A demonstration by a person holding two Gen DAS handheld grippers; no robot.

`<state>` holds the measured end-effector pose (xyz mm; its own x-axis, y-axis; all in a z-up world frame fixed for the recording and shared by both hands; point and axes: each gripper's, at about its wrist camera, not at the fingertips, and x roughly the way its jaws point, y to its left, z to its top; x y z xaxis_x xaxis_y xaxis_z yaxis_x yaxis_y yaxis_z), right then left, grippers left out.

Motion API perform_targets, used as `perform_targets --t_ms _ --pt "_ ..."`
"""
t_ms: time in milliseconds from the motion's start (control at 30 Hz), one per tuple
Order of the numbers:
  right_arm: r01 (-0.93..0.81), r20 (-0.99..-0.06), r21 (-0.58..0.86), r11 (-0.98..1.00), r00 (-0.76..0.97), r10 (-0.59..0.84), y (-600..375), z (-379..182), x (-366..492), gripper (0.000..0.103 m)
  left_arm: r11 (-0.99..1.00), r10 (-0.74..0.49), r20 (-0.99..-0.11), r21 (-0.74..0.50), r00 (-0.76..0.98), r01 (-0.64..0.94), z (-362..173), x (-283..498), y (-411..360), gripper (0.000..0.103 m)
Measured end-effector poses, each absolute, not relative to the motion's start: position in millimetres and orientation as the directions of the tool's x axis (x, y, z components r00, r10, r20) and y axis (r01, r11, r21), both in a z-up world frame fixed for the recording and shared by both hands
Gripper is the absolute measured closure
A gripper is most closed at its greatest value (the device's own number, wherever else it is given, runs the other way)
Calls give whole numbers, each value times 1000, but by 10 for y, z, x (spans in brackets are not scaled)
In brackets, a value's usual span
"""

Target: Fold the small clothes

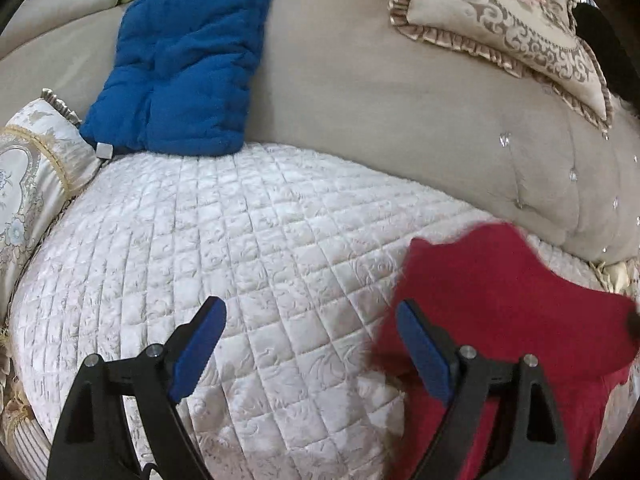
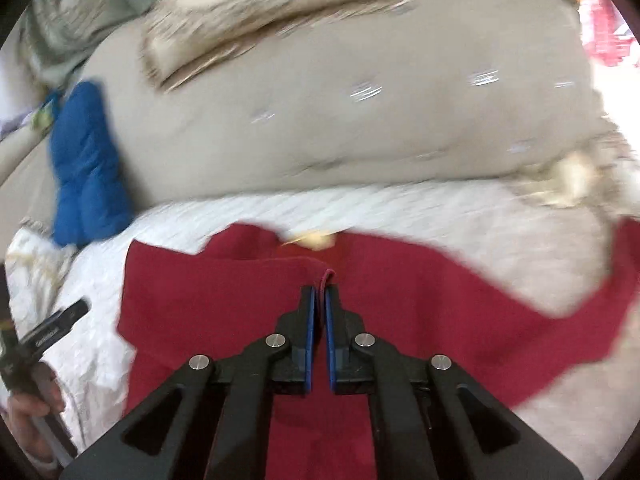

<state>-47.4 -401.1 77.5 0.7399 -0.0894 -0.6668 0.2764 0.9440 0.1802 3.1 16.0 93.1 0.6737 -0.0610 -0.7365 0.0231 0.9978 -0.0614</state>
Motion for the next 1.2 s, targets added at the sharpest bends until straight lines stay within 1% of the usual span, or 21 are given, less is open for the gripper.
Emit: perform_targets --t_ms 100,167,200,233,267,333,367,400,433,567,633,700,733,767,800,867,967,1067,1133,1167,1200 --pt "438 -689 41 898 664 -293 -4411 824 -680 103 998 -56 -743 -34 667 46 891 42 35 13" --pt "514 -722 -27 858 583 -372 -4653 725 -725 103 997 -71 -748 -33 660 69 873 19 -40 13" --pt "511 -749 -53 858 548 -373 -4692 657 -685 103 996 -81 -750 -33 656 86 864 3 -83 13" --pt "496 -775 -68 866 520 -358 -4707 593 -628 103 994 -90 -755 -29 649 104 848 -21 -124 13" --pt "472 -790 -58 880 518 -330 -4687 562 -588 98 992 -100 -760 -25 642 125 841 -42 -165 13" --pt "443 -757 -18 897 580 -301 -4561 655 -557 80 985 -118 -767 -9 630 174 821 -96 -263 13" --pt "411 -724 13 912 633 -274 -4413 743 -526 77 981 -123 -771 0 625 193 808 -118 -308 13" --pt "367 -709 38 930 665 -234 -4273 785 -468 76 977 -128 -777 9 617 213 789 -131 -353 13" --pt "269 -704 72 960 695 -142 -4049 826 -326 75 974 -130 -783 14 608 226 771 -137 -386 13" --pt "-62 -725 152 986 671 154 -3193 755 327 75 969 -102 -799 54 593 240 709 -125 -435 13" --pt "-160 -732 108 981 655 187 -2806 671 618 75 973 -76 -795 72 602 218 723 -83 -353 13" --pt "-203 -771 19 979 621 144 -2524 482 929 74 980 -61 -792 68 608 188 761 -31 -234 13" --pt "-221 -804 19 975 577 146 -2441 348 1080 84 983 -53 -788 66 613 169 789 -3 -167 13" --pt "-249 -843 59 967 506 182 -2357 198 1216 101 986 -43 -783 66 621 152 815 23 -115 13" --pt "-256 -860 73 964 474 191 -2321 109 1284 103 988 -35 -777 67 629 138 840 43 -73 13" --pt "-271 -841 88 958 496 217 -2245 76 1376 103 992 -31 -770 54 637 113 881 112 6 13" --pt "-262 -792 247 933 500 350 -2165 68 1564 103 996 -40 -760 24 649 89 915 162 72 13" --pt "-244 -804 257 935 484 347 -2078 -104 1653 103 995 -56 -766 9 640 99 883 174 60 13" --pt "-250 -789 283 926 489 373 -2135 -89 1572 102 993 -77 -770 -3 633 118 878 181 9 13" --pt "-249 -771 325 912 489 409 -2256 -7 1488 97 992 -90 -768 -11 633 128 877 179 -21 13" --pt "-247 -750 357 901 499 434 -2344 66 1406 88 991 -103 -765 -21 636 136 882 181 -58 13"
